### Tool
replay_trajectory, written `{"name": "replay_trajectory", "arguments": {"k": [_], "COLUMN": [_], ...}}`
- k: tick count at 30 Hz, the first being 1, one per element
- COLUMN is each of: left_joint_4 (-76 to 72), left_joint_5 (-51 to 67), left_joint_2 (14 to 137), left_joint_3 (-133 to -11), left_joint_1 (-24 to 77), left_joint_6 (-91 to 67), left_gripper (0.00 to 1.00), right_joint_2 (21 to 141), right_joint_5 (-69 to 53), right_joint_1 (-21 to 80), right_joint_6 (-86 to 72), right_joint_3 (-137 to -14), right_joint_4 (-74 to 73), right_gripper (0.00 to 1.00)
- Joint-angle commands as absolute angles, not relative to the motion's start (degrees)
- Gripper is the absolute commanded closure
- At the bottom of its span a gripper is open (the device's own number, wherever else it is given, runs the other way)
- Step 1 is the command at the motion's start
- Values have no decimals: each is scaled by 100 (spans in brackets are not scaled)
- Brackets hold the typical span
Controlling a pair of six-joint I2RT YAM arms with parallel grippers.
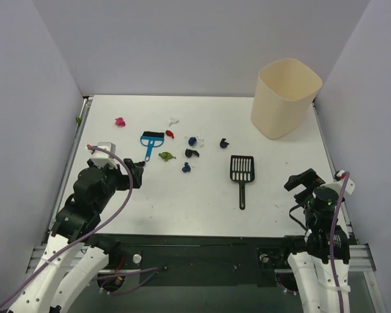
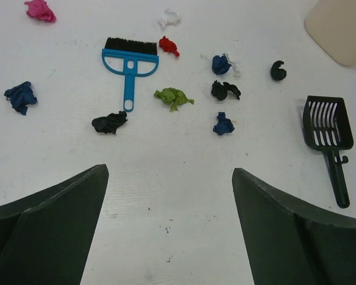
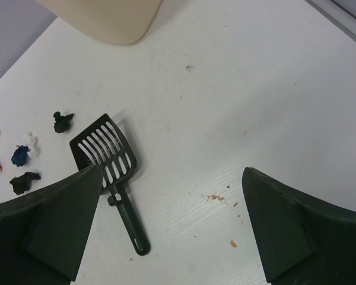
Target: Sweep away the paper scraps from the table
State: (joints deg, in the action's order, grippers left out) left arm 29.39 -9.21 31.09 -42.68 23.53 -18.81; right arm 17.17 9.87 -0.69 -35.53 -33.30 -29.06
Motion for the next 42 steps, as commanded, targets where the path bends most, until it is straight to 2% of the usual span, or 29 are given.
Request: {"name": "replay_trajectory", "arguments": {"k": [1, 7, 13, 18, 20, 21, 23, 30, 42], "left_joint_4": [2839, 3146, 3016, 2681, 2523, 2427, 2251, 1794, 1898], "left_joint_5": [-932, -967, -1292, -1099, -994, -958, -731, -439, -387], "left_joint_2": [3488, 5218, 7090, 7786, 8111, 8373, 8778, 9834, 11082], "left_joint_3": [-4429, -5237, -6187, -6538, -6679, -6749, -6925, -7295, -7787], "left_joint_1": [2294, 2162, 1908, 1775, 1767, 1758, 1723, 1538, 1345], "left_joint_6": [-1881, -1995, -1320, -1011, -914, -844, -757, -739, -694], "left_gripper": [3, 3, 3, 7, 12, 19, 25, 24, 26], "right_joint_2": [1749, 2003, 2145, 2048, 1987, 1934, 1899, 1907, 1986], "right_joint_5": [1265, 888, 379, 194, 114, 71, 53, 53, -193], "right_joint_1": [-44, -44, -44, -44, -35, -35, -35, -35, -35], "right_joint_6": [-3498, -3340, -3270, -3278, -3270, -3270, -3278, -3261, -3270], "right_joint_3": [-3402, -3252, -3278, -3173, -3147, -3120, -3085, -3138, -3094], "right_joint_4": [-2998, -2541, -2382, -2399, -2417, -2408, -2382, -2426, -2364], "right_gripper": [1, 1, 1, 1, 1, 1, 1, 1, 1]}}
